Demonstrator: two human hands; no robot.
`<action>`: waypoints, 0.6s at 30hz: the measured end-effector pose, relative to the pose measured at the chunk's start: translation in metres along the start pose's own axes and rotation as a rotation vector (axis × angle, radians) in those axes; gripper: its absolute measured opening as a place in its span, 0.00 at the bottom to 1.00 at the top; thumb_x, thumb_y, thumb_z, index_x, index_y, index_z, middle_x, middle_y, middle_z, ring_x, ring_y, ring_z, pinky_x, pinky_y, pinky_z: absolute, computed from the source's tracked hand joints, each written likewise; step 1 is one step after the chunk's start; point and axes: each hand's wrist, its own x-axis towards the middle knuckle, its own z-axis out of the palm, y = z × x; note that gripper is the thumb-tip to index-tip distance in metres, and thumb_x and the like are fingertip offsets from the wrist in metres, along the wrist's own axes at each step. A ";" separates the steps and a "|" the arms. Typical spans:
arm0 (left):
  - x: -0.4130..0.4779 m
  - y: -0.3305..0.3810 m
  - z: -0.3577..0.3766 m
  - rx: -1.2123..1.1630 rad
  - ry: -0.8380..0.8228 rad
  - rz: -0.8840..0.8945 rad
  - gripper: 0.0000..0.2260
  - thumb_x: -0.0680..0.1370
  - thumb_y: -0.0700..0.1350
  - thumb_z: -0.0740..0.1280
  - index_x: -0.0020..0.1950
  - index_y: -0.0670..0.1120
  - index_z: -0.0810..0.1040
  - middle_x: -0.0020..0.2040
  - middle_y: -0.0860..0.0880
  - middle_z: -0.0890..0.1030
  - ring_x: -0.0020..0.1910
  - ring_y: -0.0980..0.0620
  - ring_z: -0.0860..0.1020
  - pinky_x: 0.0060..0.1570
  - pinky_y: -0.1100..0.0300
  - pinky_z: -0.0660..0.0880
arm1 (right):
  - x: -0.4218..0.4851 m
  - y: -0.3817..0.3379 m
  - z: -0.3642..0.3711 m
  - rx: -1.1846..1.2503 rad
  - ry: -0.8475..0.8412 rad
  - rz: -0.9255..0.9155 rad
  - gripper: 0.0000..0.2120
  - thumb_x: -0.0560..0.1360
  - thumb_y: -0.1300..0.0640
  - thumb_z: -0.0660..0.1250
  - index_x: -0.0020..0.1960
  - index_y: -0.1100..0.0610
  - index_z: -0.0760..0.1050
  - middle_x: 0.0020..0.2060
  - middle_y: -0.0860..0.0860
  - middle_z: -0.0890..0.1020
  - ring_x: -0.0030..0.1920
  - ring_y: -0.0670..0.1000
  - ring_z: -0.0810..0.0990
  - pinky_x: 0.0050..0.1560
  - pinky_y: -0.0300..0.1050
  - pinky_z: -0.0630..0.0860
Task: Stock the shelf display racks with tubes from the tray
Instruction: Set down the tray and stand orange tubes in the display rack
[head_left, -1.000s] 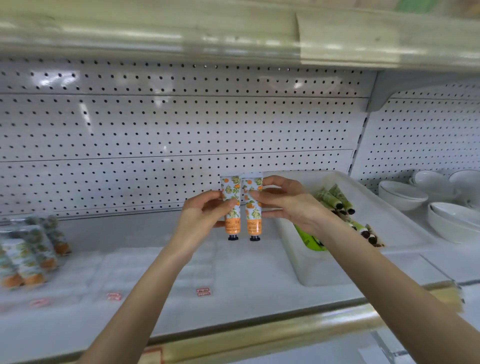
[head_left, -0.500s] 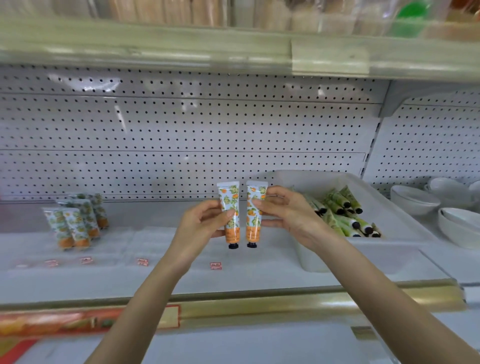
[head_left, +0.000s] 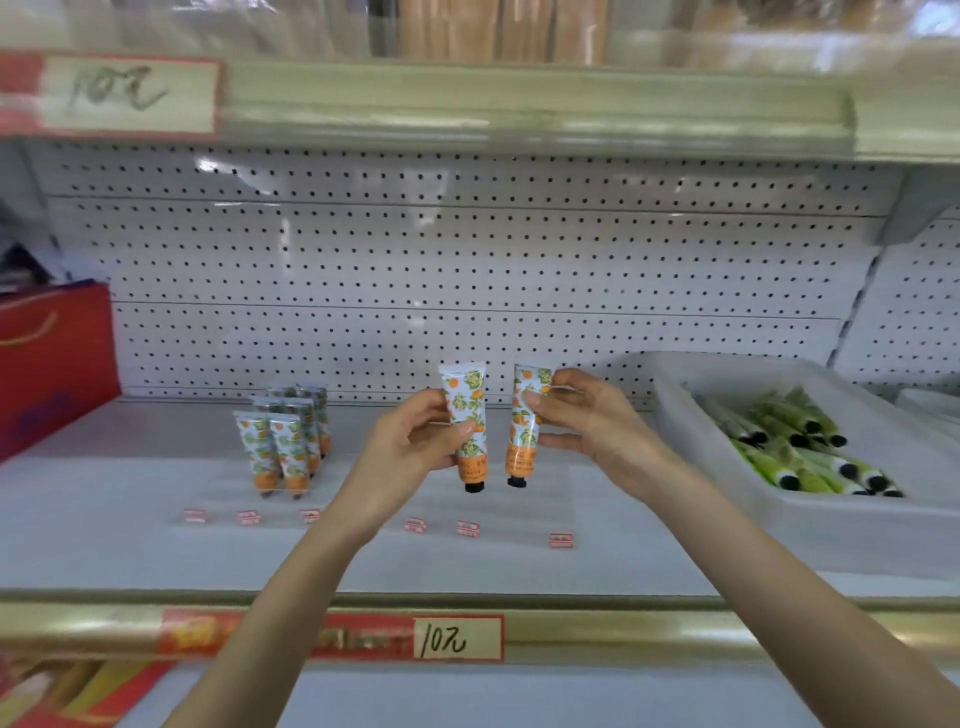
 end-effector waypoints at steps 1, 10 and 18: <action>-0.001 0.001 -0.015 0.027 0.009 0.011 0.06 0.75 0.37 0.66 0.49 0.47 0.77 0.47 0.49 0.81 0.42 0.60 0.80 0.40 0.66 0.78 | 0.004 0.000 0.012 -0.003 -0.010 0.000 0.11 0.73 0.61 0.70 0.54 0.60 0.74 0.43 0.49 0.82 0.44 0.45 0.82 0.44 0.41 0.80; -0.015 -0.003 -0.156 0.129 0.227 0.074 0.07 0.71 0.41 0.70 0.47 0.48 0.79 0.42 0.54 0.84 0.42 0.57 0.80 0.43 0.66 0.77 | 0.020 0.011 0.104 0.024 -0.060 -0.001 0.09 0.72 0.62 0.70 0.50 0.58 0.73 0.46 0.52 0.81 0.44 0.46 0.83 0.42 0.40 0.80; -0.017 -0.039 -0.226 0.207 0.245 0.016 0.07 0.70 0.39 0.72 0.45 0.49 0.80 0.40 0.57 0.84 0.42 0.60 0.81 0.45 0.68 0.76 | 0.034 0.028 0.179 0.049 0.019 -0.048 0.09 0.72 0.63 0.71 0.46 0.57 0.71 0.41 0.51 0.79 0.44 0.49 0.81 0.48 0.45 0.81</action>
